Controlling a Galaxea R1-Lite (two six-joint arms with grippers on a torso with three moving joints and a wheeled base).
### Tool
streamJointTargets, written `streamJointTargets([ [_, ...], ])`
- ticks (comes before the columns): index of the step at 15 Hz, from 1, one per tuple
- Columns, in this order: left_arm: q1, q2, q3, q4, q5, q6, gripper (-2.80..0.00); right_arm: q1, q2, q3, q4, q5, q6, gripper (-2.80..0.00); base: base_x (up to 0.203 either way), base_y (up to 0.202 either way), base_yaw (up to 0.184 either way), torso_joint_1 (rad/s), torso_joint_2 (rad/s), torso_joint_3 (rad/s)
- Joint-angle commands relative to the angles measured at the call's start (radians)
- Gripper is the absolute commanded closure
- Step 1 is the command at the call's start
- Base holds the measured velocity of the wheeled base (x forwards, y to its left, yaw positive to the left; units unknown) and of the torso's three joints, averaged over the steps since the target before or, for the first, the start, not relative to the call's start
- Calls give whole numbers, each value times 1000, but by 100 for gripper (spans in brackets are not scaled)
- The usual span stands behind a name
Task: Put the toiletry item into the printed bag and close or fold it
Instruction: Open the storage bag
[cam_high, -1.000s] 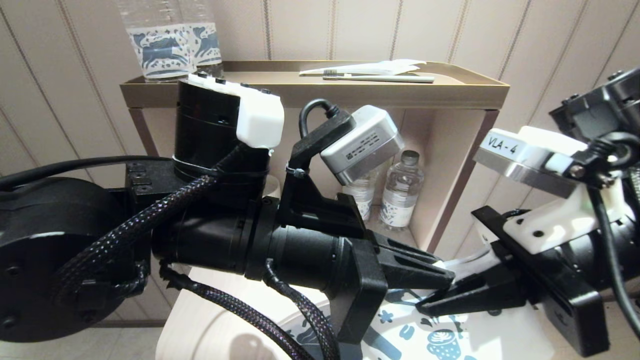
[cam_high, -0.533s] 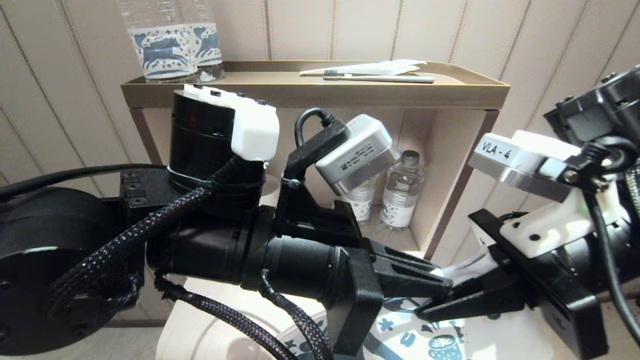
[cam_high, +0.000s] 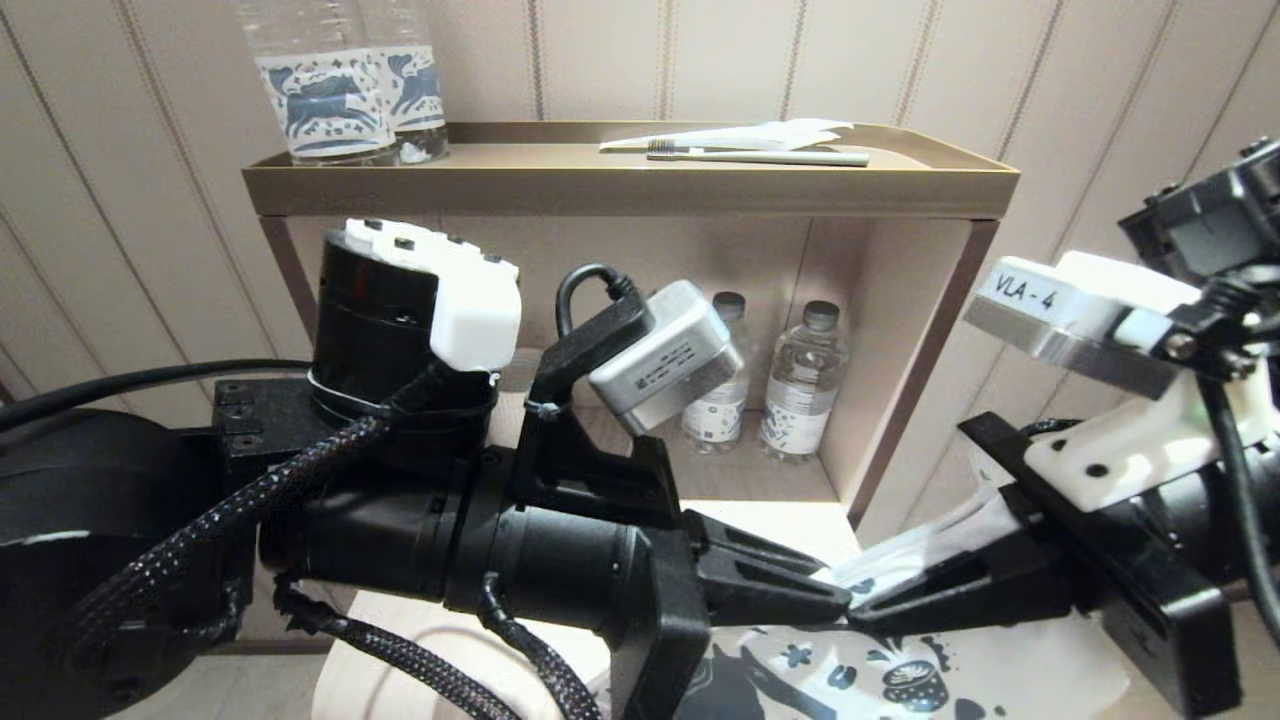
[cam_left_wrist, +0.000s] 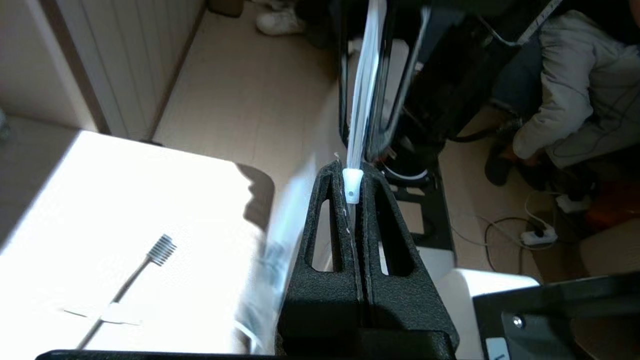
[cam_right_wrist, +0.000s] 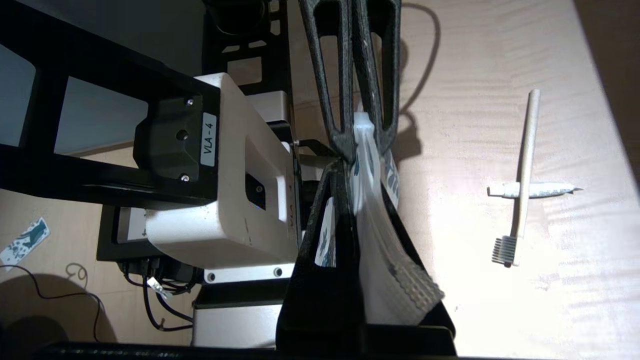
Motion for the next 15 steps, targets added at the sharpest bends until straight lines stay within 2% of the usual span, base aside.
streamJointTargets([
  [1,4,-8,15,-6,-4,0,0,-3,-15,0,6,5,-3,0,0,0,0,0,0,0],
  [9,40,-78,133,-6,-4,18,0,-4,-32,2,6,6,-3,0,0,0,0,0,0,0],
  [15,99,-159,269,-8,-7,32,0,-24,-46,-3,6,8,-3,0,0,0,0,0,0,0],
])
